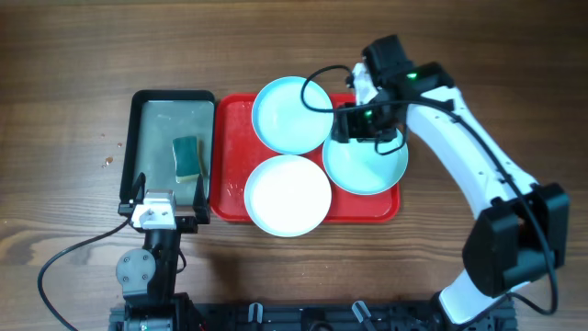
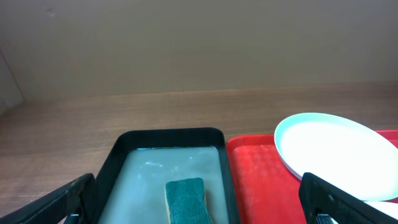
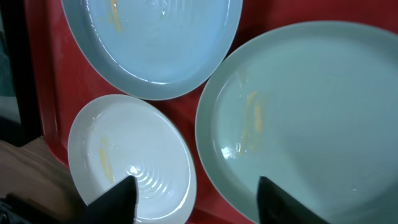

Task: Clean dirty plates on tray and stack at the side

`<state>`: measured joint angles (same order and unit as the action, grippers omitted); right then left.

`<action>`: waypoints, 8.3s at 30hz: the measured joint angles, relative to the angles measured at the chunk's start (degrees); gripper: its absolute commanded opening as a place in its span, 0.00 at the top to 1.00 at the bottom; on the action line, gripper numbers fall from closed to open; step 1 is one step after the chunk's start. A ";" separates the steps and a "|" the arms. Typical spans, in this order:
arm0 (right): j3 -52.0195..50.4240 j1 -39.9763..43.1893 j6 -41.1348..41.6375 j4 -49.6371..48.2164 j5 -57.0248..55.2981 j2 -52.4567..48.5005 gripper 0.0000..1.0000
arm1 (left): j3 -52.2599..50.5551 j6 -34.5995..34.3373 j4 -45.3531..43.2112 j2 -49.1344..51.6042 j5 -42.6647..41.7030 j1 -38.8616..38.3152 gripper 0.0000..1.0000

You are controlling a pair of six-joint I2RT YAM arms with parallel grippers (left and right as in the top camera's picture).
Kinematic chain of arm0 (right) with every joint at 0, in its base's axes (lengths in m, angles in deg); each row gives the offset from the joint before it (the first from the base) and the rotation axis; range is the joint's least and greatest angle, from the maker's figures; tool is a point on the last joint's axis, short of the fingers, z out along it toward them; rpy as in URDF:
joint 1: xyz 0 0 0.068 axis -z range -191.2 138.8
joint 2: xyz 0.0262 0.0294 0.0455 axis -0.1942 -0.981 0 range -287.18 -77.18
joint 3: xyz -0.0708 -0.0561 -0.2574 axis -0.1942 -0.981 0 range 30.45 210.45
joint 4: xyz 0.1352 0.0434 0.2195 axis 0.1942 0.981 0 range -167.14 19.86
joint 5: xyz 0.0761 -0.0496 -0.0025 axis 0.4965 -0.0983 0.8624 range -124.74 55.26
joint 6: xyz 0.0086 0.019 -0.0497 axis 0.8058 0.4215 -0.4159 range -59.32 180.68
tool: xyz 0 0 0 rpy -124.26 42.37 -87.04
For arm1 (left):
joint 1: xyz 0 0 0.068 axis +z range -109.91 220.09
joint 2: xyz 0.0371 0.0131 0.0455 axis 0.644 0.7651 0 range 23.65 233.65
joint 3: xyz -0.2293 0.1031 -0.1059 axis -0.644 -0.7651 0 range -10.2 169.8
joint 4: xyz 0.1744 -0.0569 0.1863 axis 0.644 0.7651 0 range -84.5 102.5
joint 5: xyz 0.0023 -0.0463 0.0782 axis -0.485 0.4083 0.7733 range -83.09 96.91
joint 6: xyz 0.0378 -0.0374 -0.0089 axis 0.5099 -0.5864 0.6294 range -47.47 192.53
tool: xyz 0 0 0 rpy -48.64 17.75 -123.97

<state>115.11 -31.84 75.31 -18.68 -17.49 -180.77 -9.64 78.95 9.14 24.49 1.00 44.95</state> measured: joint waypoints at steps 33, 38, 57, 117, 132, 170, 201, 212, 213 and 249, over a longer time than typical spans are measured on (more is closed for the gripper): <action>39.06 0.13 -1.92 26.27 -13.14 26.77 0.92 | 5.03 -15.30 -4.66 0.11 -4.57 0.00 0.00; 38.84 0.13 -2.10 26.56 -15.21 26.77 0.71 | 33.42 -27.87 17.18 11.13 -6.69 0.00 0.00; 38.69 -1.55 3.58 32.37 -15.74 5.07 0.36 | 104.83 -16.11 79.12 96.70 1.92 -0.04 0.84; 22.38 -2.21 -1.05 -3.82 -15.30 -27.85 0.85 | 98.75 -17.05 75.97 103.49 5.22 -0.04 0.59; 22.38 -2.21 -1.03 -4.37 -14.69 -27.85 0.95 | 88.87 -21.14 69.64 103.54 7.63 -0.04 0.35; 22.36 -2.21 -1.01 -5.01 -14.67 -27.85 0.95 | 62.58 -7.08 35.91 103.65 1.99 -0.37 0.96; 22.34 -2.21 -1.01 -4.98 -14.67 -27.85 0.88 | 69.48 0.15 31.06 81.48 5.40 -0.37 0.96; 22.34 -2.21 -1.05 -5.01 -14.67 -27.85 0.96 | 69.48 0.15 31.06 81.88 5.40 -0.37 0.96; 22.36 -2.21 -1.05 -5.01 -14.67 -27.85 0.96 | 69.48 0.15 31.06 81.90 5.40 -0.37 0.96; 22.34 -2.21 -1.03 -6.91 -7.10 -27.85 0.96 | 75.93 -0.13 33.27 84.87 3.37 -1.42 0.96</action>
<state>137.45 -34.05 74.28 -25.59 -24.59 -208.62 66.29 78.81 42.40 109.36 4.36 43.53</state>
